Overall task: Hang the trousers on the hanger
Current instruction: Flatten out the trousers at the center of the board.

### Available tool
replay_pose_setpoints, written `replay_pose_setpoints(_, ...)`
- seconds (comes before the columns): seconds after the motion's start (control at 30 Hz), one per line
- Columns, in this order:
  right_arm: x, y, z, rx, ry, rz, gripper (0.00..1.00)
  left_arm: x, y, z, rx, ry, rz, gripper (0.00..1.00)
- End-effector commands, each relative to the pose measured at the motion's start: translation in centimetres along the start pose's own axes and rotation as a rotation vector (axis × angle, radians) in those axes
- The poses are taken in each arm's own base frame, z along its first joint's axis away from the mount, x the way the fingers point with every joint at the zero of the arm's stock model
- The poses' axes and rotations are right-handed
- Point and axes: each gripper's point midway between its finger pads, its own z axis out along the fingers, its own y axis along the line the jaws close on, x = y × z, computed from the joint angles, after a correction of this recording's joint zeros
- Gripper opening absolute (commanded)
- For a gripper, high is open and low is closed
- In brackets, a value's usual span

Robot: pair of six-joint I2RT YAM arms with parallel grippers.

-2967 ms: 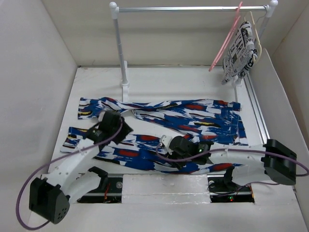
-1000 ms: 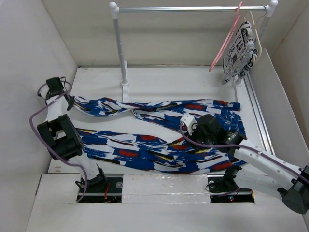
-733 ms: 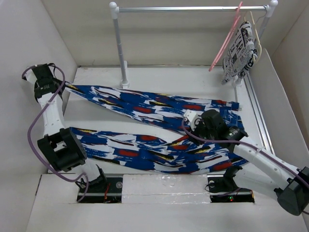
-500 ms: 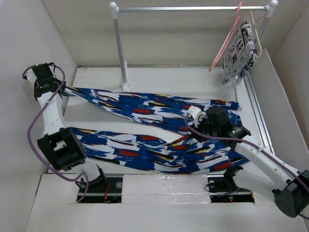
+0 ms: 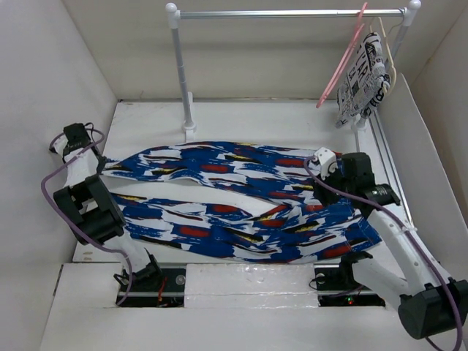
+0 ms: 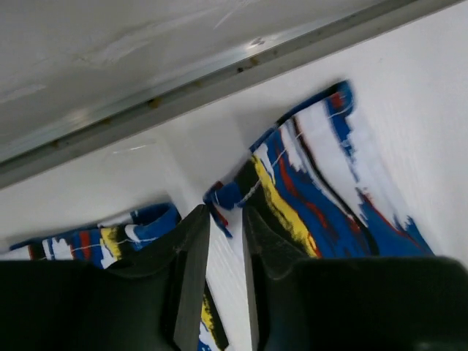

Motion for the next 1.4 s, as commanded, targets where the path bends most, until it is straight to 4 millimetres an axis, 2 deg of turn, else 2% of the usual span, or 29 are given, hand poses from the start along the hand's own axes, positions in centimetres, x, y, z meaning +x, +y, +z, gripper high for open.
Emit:
replay_pose_setpoints(0.0, -0.8, -2.0, -2.1, 0.065, -0.044, 0.050, 0.55, -1.4, 1.2, 0.1, -0.060, -0.068, -0.005, 0.23)
replay_pose_setpoints(0.07, -0.3, -3.4, -2.5, 0.099, -0.055, 0.117, 0.60, -1.5, 1.3, 0.1, -0.073, -0.063, -0.008, 0.53)
replay_pose_setpoints(0.13, 0.2, -4.5, -2.5, 0.122, -0.059, 0.171, 0.62, -1.6, 1.3, -0.3, -0.081, -0.055, -0.023, 0.60)
replay_pose_setpoints(0.2, 0.0, -6.4, -2.2, 0.159, -0.092, 0.244, 0.64, -1.4, 1.1, -0.8, -0.064, -0.048, -0.046, 0.61)
replay_pose_setpoints(0.23, 0.5, -6.7, -1.6, 0.160, -0.091, 0.279, 0.64, -2.2, 0.5, -2.0, -0.016, -0.079, -0.066, 0.62)
replay_pose_setpoints(0.27, 0.8, -8.4, -1.0, 0.190, -0.107, 0.339, 0.64, -1.4, -0.7, -2.8, 0.018, -0.082, -0.037, 0.62)
replay_pose_setpoints(0.3, 0.6, -9.0, -1.0, 0.199, -0.135, 0.363, 0.64, -1.2, -1.8, -3.6, 0.051, -0.098, -0.024, 0.62)
replay_pose_setpoints(0.33, 1.2, -9.3, -0.1, 0.167, -0.131, 0.412, 0.64, -1.4, -3.1, -4.7, 0.096, -0.132, 0.011, 0.62)
replay_pose_setpoints(0.4, 1.0, -11.5, 0.2, 0.192, -0.175, 0.476, 0.64, -0.7, -5.2, -5.6, 0.125, -0.149, 0.060, 0.62)
replay_pose_setpoints(0.43, 1.2, -12.1, 0.7, 0.188, -0.175, 0.506, 0.64, 0.5, -6.7, -5.7, 0.151, -0.144, 0.097, 0.62)
replay_pose_setpoints(0.5, 0.3, -14.1, 0.6, 0.230, -0.229, 0.536, 0.65, 1.8, -8.4, -6.1, 0.194, -0.121, 0.117, 0.62)
replay_pose_setpoints(0.53, 0.8, -15.2, 0.2, 0.261, -0.235, 0.574, 0.65, 3.7, -10.0, -6.7, 0.253, -0.079, 0.147, 0.62)
replay_pose_setpoints(0.6, 2.1, -16.0, 0.5, 0.281, -0.210, 0.646, 0.67, 6.7, -11.7, -7.8, 0.328, -0.027, 0.187, 0.60)
replay_pose_setpoints(0.63, 3.3, -16.8, 0.1, 0.307, -0.193, 0.687, 0.67, 8.1, -13.3, -9.6, 0.425, -0.003, 0.210, 0.59)
replay_pose_setpoints(0.67, 4.3, -17.0, 0.2, 0.316, -0.167, 0.711, 0.67, 11.2, -15.0, -11.9, 0.500, 0.019, 0.279, 0.57)
replay_pose_setpoints(0.7, 5.6, -17.0, -0.1, 0.339, -0.125, 0.738, 0.67, 13.5, -15.1, -12.9, 0.535, 0.039, 0.326, 0.57)
replay_pose_setpoints(0.73, 6.6, -17.4, -0.7, 0.378, -0.098, 0.747, 0.67, 14.5, -16.1, -15.3, 0.619, 0.022, 0.353, 0.56)
replay_pose_setpoints(0.77, 8.7, -18.8, -2.0, 0.488, -0.049, 0.768, 0.68, 17.6, -16.7, -17.3, 0.678, 0.048, 0.419, 0.56)
replay_pose_setpoints(0.8, 9.7, -19.5, -2.5, 0.544, -0.033, 0.777, 0.68, 19.6, -16.0, -17.4, 0.682, 0.080, 0.442, 0.56)
replay_pose_setpoints(0.87, 11.4, -20.5, -3.2, 0.575, -0.027, 0.821, 0.68, 22.6, -16.4, -19.4, 0.777, 0.135, 0.484, 0.56)
replay_pose_setpoints(0.9, 12.1, -20.9, -2.5, 0.565, -0.019, 0.842, 0.68, 24.0, -15.7, -19.0, 0.773, 0.169, 0.502, 0.56)
replay_pose_setpoints(0.97, 12.3, -21.9, -2.0, 0.560, 0.002, 0.834, 0.68, 26.4, -15.6, -19.8, 0.827, 0.230, 0.532, 0.55)
replay_pose_setpoints(1.0, 13.4, -22.1, -0.6, 0.522, 0.037, 0.848, 0.68, 27.9, -15.2, -20.0, 0.832, 0.252, 0.562, 0.55)
replay_pose_setpoints(1.03, 12.5, -22.8, -0.2, 0.484, 0.019, 0.828, 0.68, 28.8, -14.9, -20.1, 0.837, 0.270, 0.577, 0.55)
replay_pose_setpoints(1.07, 12.8, -23.3, 0.3, 0.460, 0.039, 0.786, 0.70, 29.5, -14.9, -20.5, 0.851, 0.276, 0.594, 0.55)
replay_pose_setpoints(1.1, 13.0, -23.4, 0.9, 0.429, 0.053, 0.779, 0.70, 30.8, -14.3, -20.8, 0.858, 0.297, 0.623, 0.55)
replay_pose_setpoints(1.13, 12.8, -22.9, 2.6, 0.334, 0.026, 0.776, 0.71, 31.2, -14.4, -21.1, 0.874, 0.298, 0.625, 0.55)
replay_pose_setpoints(1.23, 12.0, -23.2, 4.2, 0.242, -0.021, 0.748, 0.72, 33.3, -13.7, -21.4, 0.894, 0.332, 0.660, 0.55)
replay_pose_setpoints(1.37, 10.9, -23.4, 5.2, 0.202, -0.103, 0.748, 0.73, 35.0, -13.1, -21.4, 0.905, 0.370, 0.680, 0.54)
